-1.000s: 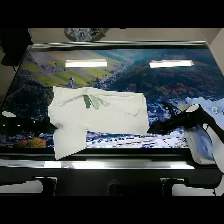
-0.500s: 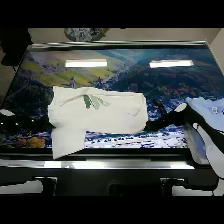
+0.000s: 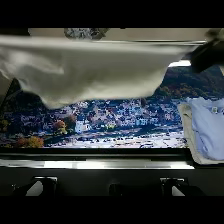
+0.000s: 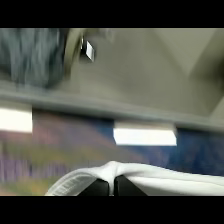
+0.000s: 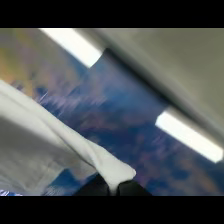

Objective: Fold the shirts.

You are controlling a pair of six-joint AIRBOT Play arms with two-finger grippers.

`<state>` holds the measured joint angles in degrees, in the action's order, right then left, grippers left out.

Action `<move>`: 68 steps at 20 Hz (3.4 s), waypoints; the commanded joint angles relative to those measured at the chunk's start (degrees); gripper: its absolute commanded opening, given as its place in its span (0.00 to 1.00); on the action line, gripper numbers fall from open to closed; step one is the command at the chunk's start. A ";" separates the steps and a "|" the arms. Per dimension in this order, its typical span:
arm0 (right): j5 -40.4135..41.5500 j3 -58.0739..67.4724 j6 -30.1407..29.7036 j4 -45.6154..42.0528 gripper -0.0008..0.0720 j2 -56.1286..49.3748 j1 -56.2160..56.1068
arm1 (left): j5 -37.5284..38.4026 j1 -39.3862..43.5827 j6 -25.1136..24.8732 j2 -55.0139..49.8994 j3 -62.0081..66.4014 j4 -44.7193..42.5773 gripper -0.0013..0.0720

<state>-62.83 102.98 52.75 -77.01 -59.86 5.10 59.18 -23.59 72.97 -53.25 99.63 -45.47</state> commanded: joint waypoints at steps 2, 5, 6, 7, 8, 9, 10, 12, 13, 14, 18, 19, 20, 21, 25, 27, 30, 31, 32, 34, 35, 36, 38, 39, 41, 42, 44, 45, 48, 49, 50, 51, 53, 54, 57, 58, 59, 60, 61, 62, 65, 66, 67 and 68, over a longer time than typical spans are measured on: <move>4.09 10.82 2.62 -8.66 0.07 13.88 -0.02 | -9.90 0.11 4.11 12.81 10.95 -0.28 0.05; -1.68 10.82 5.64 -12.55 0.07 16.96 -0.02 | -7.34 0.11 7.72 15.23 10.97 -3.21 0.05; -3.19 10.82 5.81 -12.85 0.07 17.14 -0.02 | -6.05 0.11 8.37 15.23 10.97 -3.63 0.05; -4.85 10.82 6.27 -12.83 0.07 17.07 -0.02 | -4.70 0.11 8.55 14.97 10.97 -3.63 0.05; -6.60 10.82 6.43 -12.85 0.07 16.72 -0.02 | -3.13 0.11 8.57 14.60 10.97 -3.63 0.05; -8.57 10.82 6.43 -12.92 0.07 15.98 -0.02 | -1.51 0.11 8.70 14.01 10.97 -3.63 0.05; -10.49 10.82 6.43 -12.92 0.07 14.91 -0.02 | 0.13 0.11 8.68 13.20 10.97 -3.65 0.05; -16.13 10.82 6.40 -12.87 0.07 11.02 -0.02 | 5.33 0.11 8.70 10.05 10.97 -4.61 0.05; -19.98 10.80 6.40 -12.85 0.07 7.72 -0.02 | 9.03 0.11 8.72 7.58 10.95 -5.66 0.05; -23.80 10.60 6.38 -12.76 0.07 3.89 -0.02 | 13.53 0.11 8.70 3.87 10.93 -6.62 0.05; -34.23 5.11 6.16 -9.77 0.07 -16.59 -0.07 | 27.85 3.65 7.02 -13.60 4.81 -12.79 0.05; -34.36 2.47 6.16 -8.24 0.07 -21.77 -0.07 | 27.82 5.55 5.64 -17.29 0.61 -15.17 0.05; -32.96 -0.13 6.23 -7.21 0.07 -26.18 -0.07 | 26.21 7.63 4.46 -21.16 -4.57 -16.98 0.05; -29.79 -2.51 6.78 -7.13 0.07 -30.60 -0.07 | 23.21 9.33 3.37 -24.98 -9.64 -17.09 0.06; -11.56 -3.28 8.41 -5.35 0.07 -42.82 -0.07 | 10.95 13.33 0.57 -39.06 -14.43 -15.67 0.06; 0.92 -3.28 9.68 -2.82 0.07 -44.85 -0.07 | 1.75 14.47 0.04 -43.65 -12.59 -13.49 0.06; 13.14 -3.30 15.08 -1.38 0.07 -46.53 -0.07 | -8.41 15.47 2.05 -47.45 -10.67 -12.50 0.06; 14.12 -3.28 15.65 -1.40 0.07 -47.10 -0.07 | -10.16 15.61 2.49 -48.13 -10.69 -12.55 0.06; 13.68 -3.28 15.58 -1.49 0.07 -47.34 -0.04 | -10.29 15.58 2.43 -48.33 -10.69 -12.57 0.06; 8.70 -3.10 12.96 -1.95 0.07 -46.29 0.00 | -7.10 14.91 2.40 -46.95 -10.67 -12.61 0.06; 4.11 -2.84 9.97 -2.19 0.07 -45.24 0.00 | -3.45 14.32 2.12 -45.55 -10.69 -12.63 0.06; -1.86 -2.84 7.41 -2.89 0.07 -43.91 -0.02 | 1.14 13.77 1.79 -44.19 -10.69 -12.70 0.06; -15.63 -2.97 6.32 -4.57 0.07 -42.64 -0.02 | 13.66 12.94 2.05 -42.75 -10.69 -14.78 0.06; -20.33 -3.69 6.27 -4.55 0.07 -42.93 -0.07 | 19.37 12.96 2.49 -42.88 -11.06 -16.33 0.06; -24.76 -6.73 5.73 -3.91 0.07 -43.91 -0.07 | 25.57 13.09 5.29 -42.88 -14.08 -19.50 0.06; -25.14 -8.59 5.70 -2.80 0.07 -44.19 -0.07 | 25.97 13.07 5.53 -42.88 -15.76 -20.00 0.06; -25.83 -10.29 5.70 -0.61 0.07 -45.05 -0.07 | 25.64 12.94 5.70 -42.91 -18.47 -20.46 0.06; -25.77 -10.34 5.70 0.00 0.07 -45.55 -0.07 | 25.18 12.96 5.68 -42.97 -19.45 -20.44 0.06; -25.18 -10.34 6.60 0.35 0.07 -46.25 -0.07 | 23.61 12.96 5.70 -43.54 -20.44 -20.33 0.06; -25.09 -10.32 6.60 0.35 0.13 -46.21 -0.07 | 23.32 12.81 5.68 -43.52 -20.13 -19.91 0.14; -24.81 -10.25 6.58 0.28 0.38 -45.94 0.11 | 23.63 12.52 5.79 -43.36 -19.43 -19.80 0.35; -26.14 -9.90 6.32 0.31 0.52 -45.33 0.61 | 24.70 11.82 6.64 -43.04 -18.29 -19.67 0.54; -29.83 -9.25 6.05 0.33 0.53 -42.93 3.32 | 28.33 9.68 6.58 -41.75 -16.24 -19.52 0.56; -33.00 -9.25 6.05 0.31 0.54 -41.42 5.44 | 30.51 8.31 6.58 -40.59 -16.39 -19.54 0.56; -38.97 -10.84 6.16 -1.01 0.62 -38.51 11.13 | 30.67 5.33 6.56 -34.53 -25.27 -19.45 0.56; -38.60 -13.40 6.45 -1.20 0.62 -36.98 12.13 | 28.87 5.11 6.54 -31.28 -32.00 -19.41 0.56; -38.34 -16.50 6.36 -1.68 0.62 -35.32 12.26 | 27.19 5.11 5.64 -27.85 -39.04 -18.56 0.56; -37.88 -19.28 6.34 -1.90 0.63 -33.92 12.04 | 25.40 5.11 3.37 -24.11 -46.31 -17.75 0.56; -37.31 -21.94 6.34 -1.68 0.63 -32.59 11.85 | 24.00 5.09 2.32 -20.81 -52.15 -17.79 0.56; -36.85 -23.93 6.32 -1.64 0.63 -31.54 11.76 | 22.67 5.09 1.53 -17.42 -57.48 -17.73 0.57; -36.61 -26.97 5.22 -1.62 0.63 -29.40 11.78 | 21.73 5.09 -1.05 -9.42 -67.45 -17.55 0.65; -36.06 -27.50 5.25 -1.62 0.63 -28.79 11.78 | 21.62 5.11 -1.03 -7.54 -69.29 -17.46 0.65; -35.32 -28.04 5.25 -1.57 0.63 -28.20 11.78 | 21.05 5.11 -1.05 -5.97 -70.93 -16.85 0.65; -34.75 -28.63 5.25 -1.60 0.63 -27.78 11.78 | 19.93 5.11 -1.03 -4.98 -72.32 -16.48 0.65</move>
<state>-98.83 76.71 58.43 -78.52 -89.43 16.78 81.41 -18.37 73.23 -63.44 34.15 -62.89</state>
